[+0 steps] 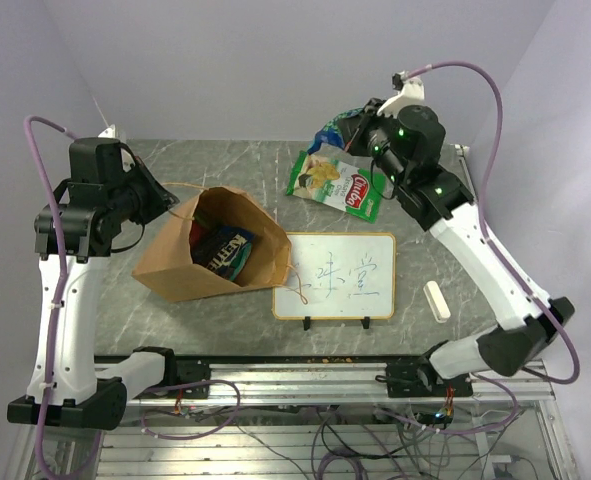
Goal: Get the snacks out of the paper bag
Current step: Take out the snack from the paper bag, then place the snack at the center of the board.
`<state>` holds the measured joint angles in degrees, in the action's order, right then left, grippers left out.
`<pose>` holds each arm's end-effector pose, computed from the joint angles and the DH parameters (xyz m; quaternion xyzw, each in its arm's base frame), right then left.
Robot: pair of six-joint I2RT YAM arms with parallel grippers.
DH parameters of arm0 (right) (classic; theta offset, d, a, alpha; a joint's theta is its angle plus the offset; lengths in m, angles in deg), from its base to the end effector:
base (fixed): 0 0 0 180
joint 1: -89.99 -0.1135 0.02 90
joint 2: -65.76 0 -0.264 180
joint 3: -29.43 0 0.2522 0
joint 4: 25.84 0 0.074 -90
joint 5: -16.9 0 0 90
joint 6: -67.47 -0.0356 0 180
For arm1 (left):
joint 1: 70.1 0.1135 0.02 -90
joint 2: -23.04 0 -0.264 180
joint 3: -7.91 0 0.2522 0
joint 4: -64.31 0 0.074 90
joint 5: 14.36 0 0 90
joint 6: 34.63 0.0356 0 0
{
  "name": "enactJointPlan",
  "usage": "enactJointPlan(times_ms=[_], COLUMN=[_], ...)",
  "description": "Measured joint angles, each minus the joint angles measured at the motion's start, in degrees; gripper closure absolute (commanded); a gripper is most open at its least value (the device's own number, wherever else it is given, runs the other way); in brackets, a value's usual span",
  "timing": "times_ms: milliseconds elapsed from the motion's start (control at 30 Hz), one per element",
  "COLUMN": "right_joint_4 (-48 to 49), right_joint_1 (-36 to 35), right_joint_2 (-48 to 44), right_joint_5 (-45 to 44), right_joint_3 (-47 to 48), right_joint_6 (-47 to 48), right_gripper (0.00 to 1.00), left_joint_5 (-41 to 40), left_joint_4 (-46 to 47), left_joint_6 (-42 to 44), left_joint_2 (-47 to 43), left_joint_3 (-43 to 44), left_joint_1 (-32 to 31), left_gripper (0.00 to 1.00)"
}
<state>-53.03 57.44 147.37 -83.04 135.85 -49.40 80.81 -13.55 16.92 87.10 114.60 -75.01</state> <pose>0.2725 0.1667 0.4760 0.0243 0.7210 0.2875 0.6300 0.1785 -0.0186 0.4586 -0.2361 0.8553 -0.2070 0.4122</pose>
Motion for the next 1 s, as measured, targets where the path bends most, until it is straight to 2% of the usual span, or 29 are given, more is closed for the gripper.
enactJointPlan(times_ms=[233,567,700,900,1000], right_joint_4=[4.61,9.09,12.61,17.18,20.94], right_joint_1=[7.32,10.78,12.33,16.9,19.65], right_joint_2=[11.04,28.79,31.63,33.35,33.35], right_joint_5=[3.28,14.97,19.08,22.25,23.23], right_joint_3=[-0.48,3.48,0.42,-4.81,-10.51], right_joint_6=[-2.47,-8.48,-12.28,-15.1,-16.7], right_gripper=[1.0,1.0,1.0,1.0,1.0], left_joint_5=[0.5,2.14,3.15,4.24,4.66], left_joint_4=[-0.04,-3.26,-4.04,-3.78,-3.21], left_joint_6=[-2.45,-4.74,-5.57,-8.09,-9.27], left_joint_2=[0.37,1.01,0.74,-2.14,-2.91], left_joint_3=[-0.17,-0.11,-0.2,-4.79,-6.47], left_joint_1=[0.0,0.0,0.0,0.0,0.0], left_gripper=[0.93,0.93,0.93,0.93,0.93])
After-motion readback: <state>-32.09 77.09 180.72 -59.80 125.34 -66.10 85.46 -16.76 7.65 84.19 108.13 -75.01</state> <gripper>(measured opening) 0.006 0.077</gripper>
